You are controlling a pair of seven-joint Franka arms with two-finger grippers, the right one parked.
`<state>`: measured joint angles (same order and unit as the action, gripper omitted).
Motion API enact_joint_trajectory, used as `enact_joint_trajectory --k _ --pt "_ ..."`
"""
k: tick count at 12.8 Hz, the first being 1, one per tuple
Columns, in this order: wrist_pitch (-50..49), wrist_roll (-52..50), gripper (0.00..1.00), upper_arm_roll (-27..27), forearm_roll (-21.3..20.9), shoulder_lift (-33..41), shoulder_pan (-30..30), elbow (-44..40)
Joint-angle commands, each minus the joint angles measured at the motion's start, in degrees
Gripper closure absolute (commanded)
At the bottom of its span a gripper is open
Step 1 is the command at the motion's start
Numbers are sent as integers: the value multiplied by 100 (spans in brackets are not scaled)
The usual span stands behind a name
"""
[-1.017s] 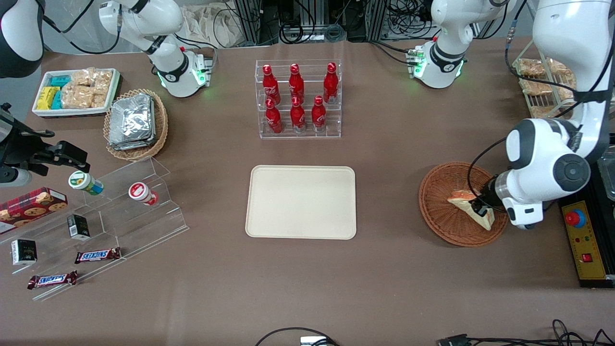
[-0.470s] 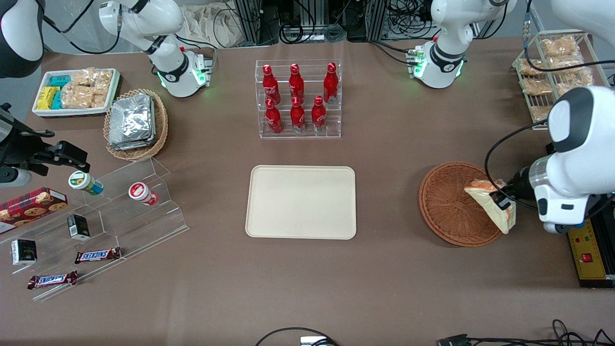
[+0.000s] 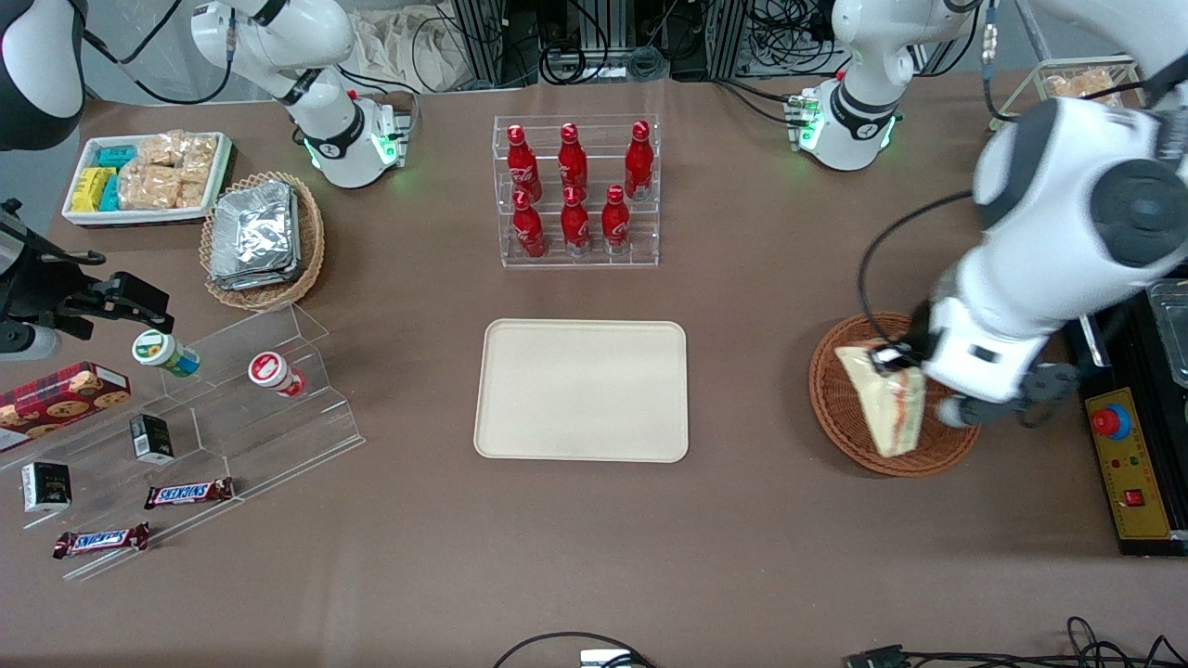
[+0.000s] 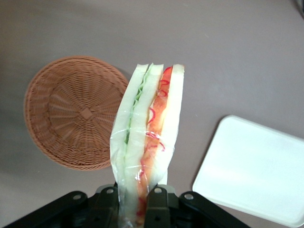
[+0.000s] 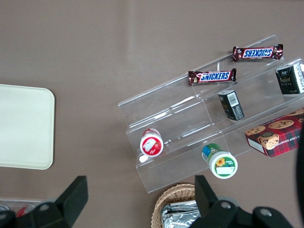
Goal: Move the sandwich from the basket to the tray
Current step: 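Carry the sandwich over the cream tray and lower it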
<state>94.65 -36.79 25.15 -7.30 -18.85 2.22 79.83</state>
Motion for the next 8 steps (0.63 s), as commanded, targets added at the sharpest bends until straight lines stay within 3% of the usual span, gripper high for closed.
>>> enact_joint_trajectory --k 1,5,8 --pt "18 -213 100 7 -227 -477 -659 -160" --pt "843 -785 100 -10 -306 -1382 -1512 -169" --pt "1422 -1171 100 -10 -587 -2103 -1916 -160"
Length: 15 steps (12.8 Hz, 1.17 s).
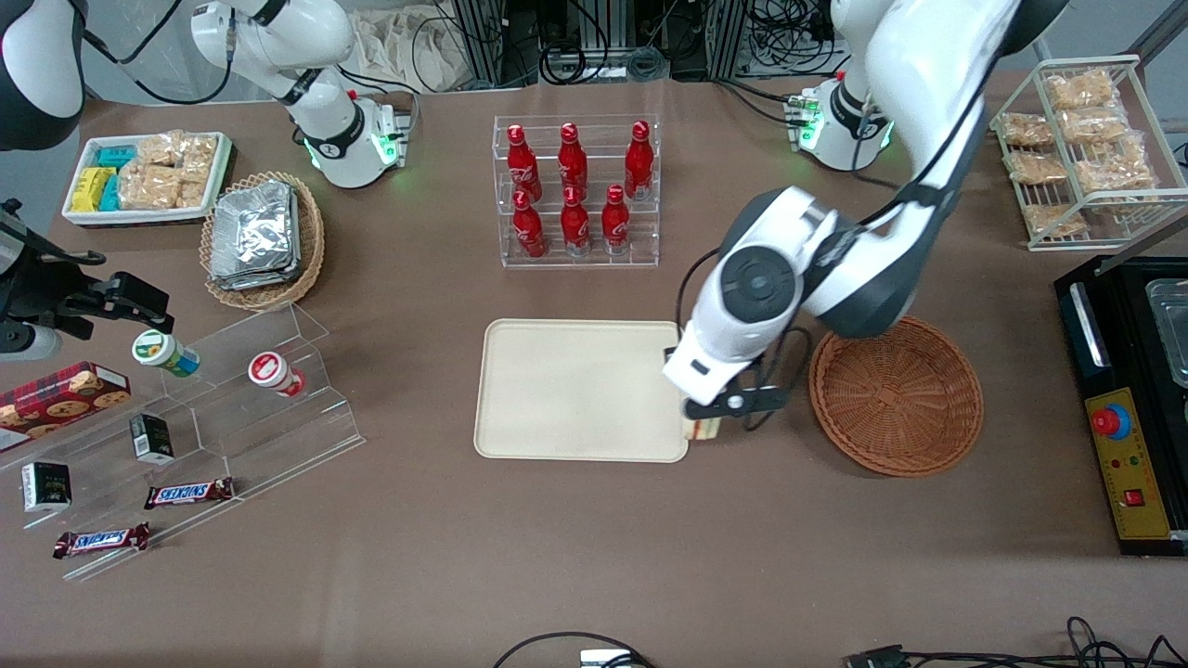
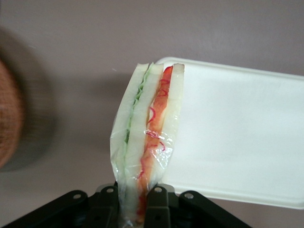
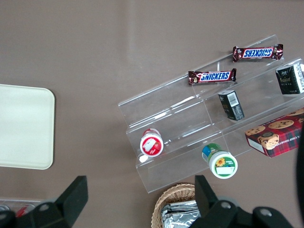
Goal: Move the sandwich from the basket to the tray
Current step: 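Carry the sandwich over the cream tray and lower it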
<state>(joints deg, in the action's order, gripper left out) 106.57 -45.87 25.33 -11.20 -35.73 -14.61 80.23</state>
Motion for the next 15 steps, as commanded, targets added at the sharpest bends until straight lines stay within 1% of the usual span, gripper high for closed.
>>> enact_joint_trajectory --k 1,2,6,7,9,10,12,13,15 --pt "389 -351 100 -37 -294 -548 -348 -183" --pt "417 -387 100 -37 -382 -688 -402 -174" --pt "426 -379 100 -37 -409 -988 -508 -166" --pt "426 -379 93 -37 -409 -1023 -516 -157" --pt "426 -370 65 -37 -409 -1094 -517 -157" --pt "426 -370 42 -37 -418 -1103 -517 -157" --pt "417 -370 4 -37 -558 -1085 -508 -166" --pt "417 -361 0 -37 -559 -1059 -499 -174" --pt "347 -379 0 -37 -506 -963 -420 -201"
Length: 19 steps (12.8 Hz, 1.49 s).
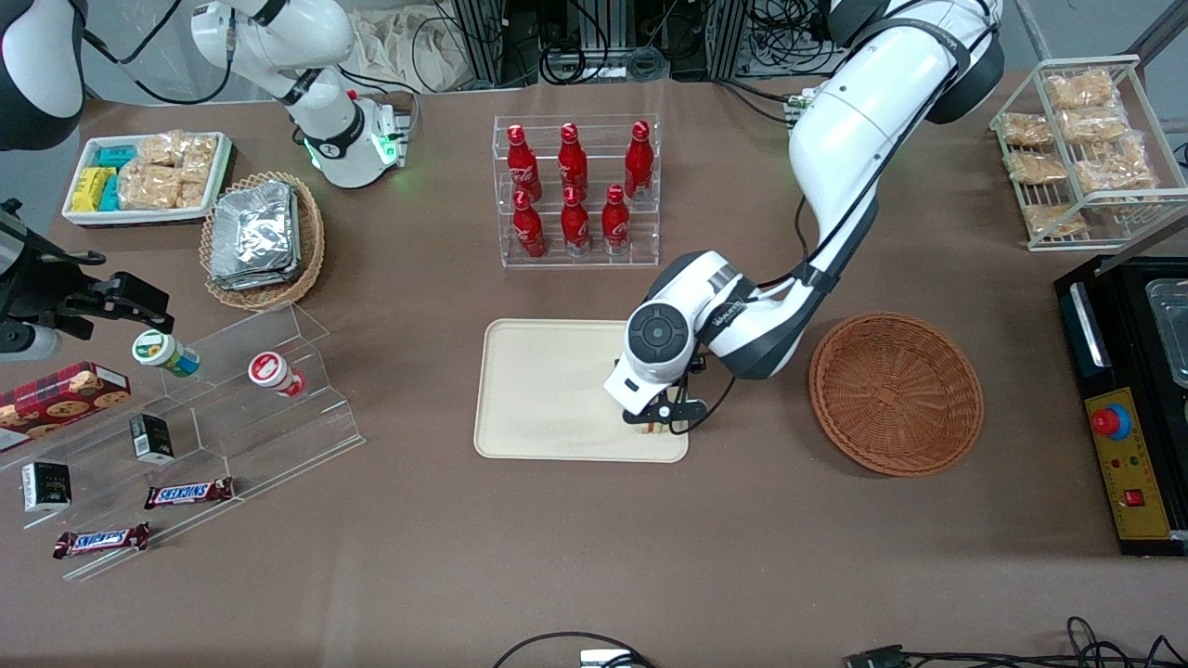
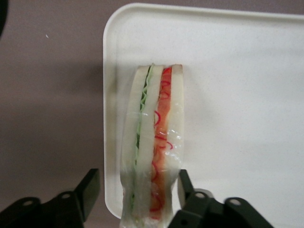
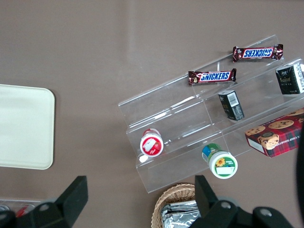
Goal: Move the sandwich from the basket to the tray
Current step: 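Open the left gripper to release the sandwich and withdraw upward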
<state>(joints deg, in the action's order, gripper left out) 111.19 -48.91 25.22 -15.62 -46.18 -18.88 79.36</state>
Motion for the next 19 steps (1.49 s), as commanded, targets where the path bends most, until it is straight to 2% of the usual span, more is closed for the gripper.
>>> enact_joint_trajectory --k 1,5,8,9,11,13,14,17,19 --pt "-150 -84 0 -26 -133 213 16 -113" --pt "-624 -93 0 -158 -152 942 130 -44" --pt "-1055 -67 0 -131 23 1741 612 220" --pt "-1134 -23 0 -140 216 1926 753 229" --pt "-1248 -14 0 -140 297 2226 991 290" --pt "-1267 4 0 -158 297 2620 1227 736" --pt "-1206 30 0 -114 305 2901 1569 1061" --pt "-1214 880 0 -183 604 3570 1756 1590" --pt "-1214 1381 0 -499 674 3939 1765 1907"
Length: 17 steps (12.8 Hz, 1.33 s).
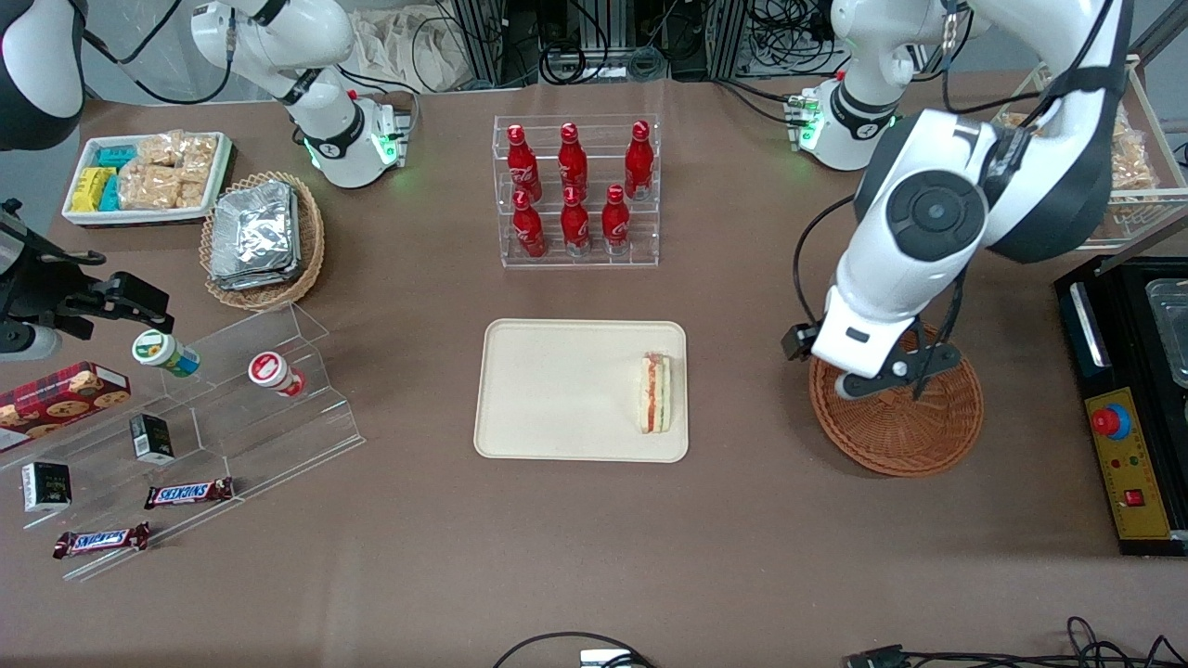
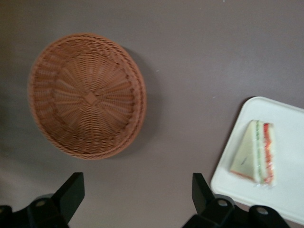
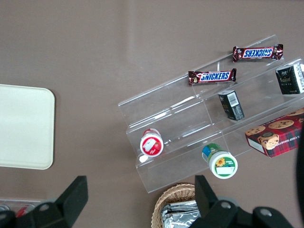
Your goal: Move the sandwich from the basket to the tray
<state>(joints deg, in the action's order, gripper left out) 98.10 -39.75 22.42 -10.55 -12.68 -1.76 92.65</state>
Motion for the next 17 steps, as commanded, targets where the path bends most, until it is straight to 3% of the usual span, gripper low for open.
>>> enact_joint_trajectory --k 1,4,11,17 --pt "77 903 0 -491 367 817 27 744" --pt "-159 2091 0 -1090 554 1302 -17 1000" --pt "-757 4157 0 -2083 843 1549 62 720" --pt "-766 4133 0 -2058 923 1163 97 183"
